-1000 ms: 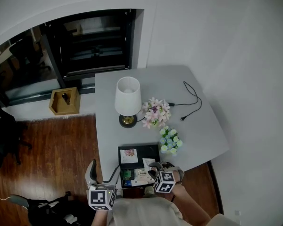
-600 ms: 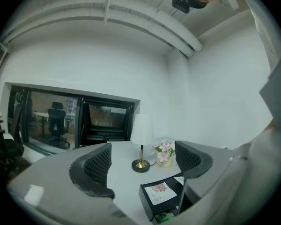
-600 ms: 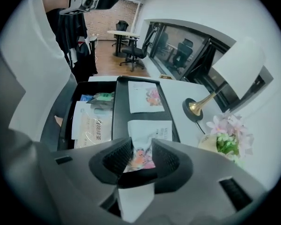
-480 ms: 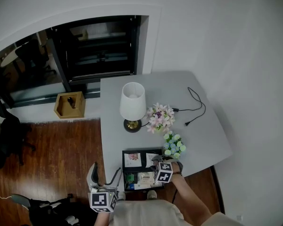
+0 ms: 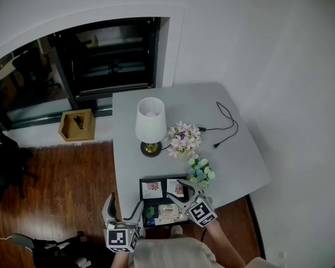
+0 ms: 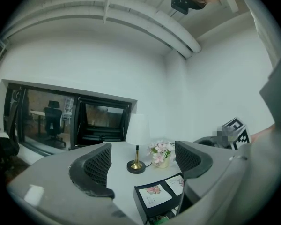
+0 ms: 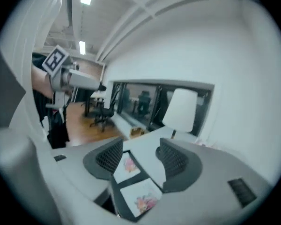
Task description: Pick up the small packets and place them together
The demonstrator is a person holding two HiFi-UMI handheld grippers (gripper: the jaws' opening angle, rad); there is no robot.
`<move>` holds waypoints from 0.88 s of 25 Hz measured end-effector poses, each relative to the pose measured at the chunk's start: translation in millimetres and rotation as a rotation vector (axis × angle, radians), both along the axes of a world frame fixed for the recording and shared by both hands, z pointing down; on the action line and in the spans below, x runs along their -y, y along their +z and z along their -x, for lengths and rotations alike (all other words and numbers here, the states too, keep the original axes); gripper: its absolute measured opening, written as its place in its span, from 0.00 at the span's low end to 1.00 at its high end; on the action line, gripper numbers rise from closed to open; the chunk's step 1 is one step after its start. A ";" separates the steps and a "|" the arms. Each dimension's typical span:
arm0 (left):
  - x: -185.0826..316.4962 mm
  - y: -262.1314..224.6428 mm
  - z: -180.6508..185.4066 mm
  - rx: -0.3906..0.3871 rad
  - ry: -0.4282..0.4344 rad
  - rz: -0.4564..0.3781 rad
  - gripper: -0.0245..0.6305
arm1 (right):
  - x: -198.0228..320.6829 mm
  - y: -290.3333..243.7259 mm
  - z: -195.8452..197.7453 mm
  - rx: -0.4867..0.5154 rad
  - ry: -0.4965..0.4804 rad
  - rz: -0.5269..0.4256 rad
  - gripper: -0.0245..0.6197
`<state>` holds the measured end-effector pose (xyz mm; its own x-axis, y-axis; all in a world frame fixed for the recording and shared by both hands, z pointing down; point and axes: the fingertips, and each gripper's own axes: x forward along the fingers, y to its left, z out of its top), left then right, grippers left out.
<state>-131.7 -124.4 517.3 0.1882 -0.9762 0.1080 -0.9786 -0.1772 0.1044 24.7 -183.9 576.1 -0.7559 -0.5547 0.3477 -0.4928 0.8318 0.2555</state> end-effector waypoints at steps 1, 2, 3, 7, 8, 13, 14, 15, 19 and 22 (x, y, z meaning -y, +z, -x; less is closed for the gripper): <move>1.6 -0.8 -1.9 -0.001 0.005 -0.005 0.68 | 1.4 -23.3 -4.5 0.090 0.055 -0.039 0.45; 3.3 -1.9 -4.2 -0.001 0.011 -0.011 0.68 | 2.2 -41.0 -11.4 0.171 0.107 -0.057 0.44; 5.1 -3.2 -6.9 0.000 0.019 -0.016 0.68 | 2.2 -53.3 -19.3 0.248 0.150 -0.053 0.44; 10.7 -8.8 -20.6 0.004 0.058 -0.037 0.68 | -3.6 -69.9 -41.2 0.397 0.235 -0.035 0.32; 11.6 -9.6 -24.2 0.005 0.067 -0.041 0.68 | -5.1 -66.9 -43.1 0.367 0.245 -0.040 0.32; 13.0 -9.1 -38.5 0.011 0.101 -0.041 0.68 | -16.2 -61.4 -40.2 0.334 0.236 -0.034 0.32; 12.8 -8.9 -40.9 0.011 0.106 -0.040 0.68 | -17.8 -61.6 -38.7 0.334 0.229 -0.035 0.32; 12.6 -9.0 -42.9 0.013 0.111 -0.040 0.68 | -19.1 -62.0 -37.4 0.334 0.222 -0.037 0.32; 11.6 -8.3 -47.3 0.014 0.118 -0.042 0.68 | -21.0 -62.9 -36.0 0.332 0.211 -0.038 0.32; 11.0 -9.5 -47.8 0.018 0.119 -0.043 0.68 | -22.1 -63.6 -35.9 0.336 0.207 -0.034 0.32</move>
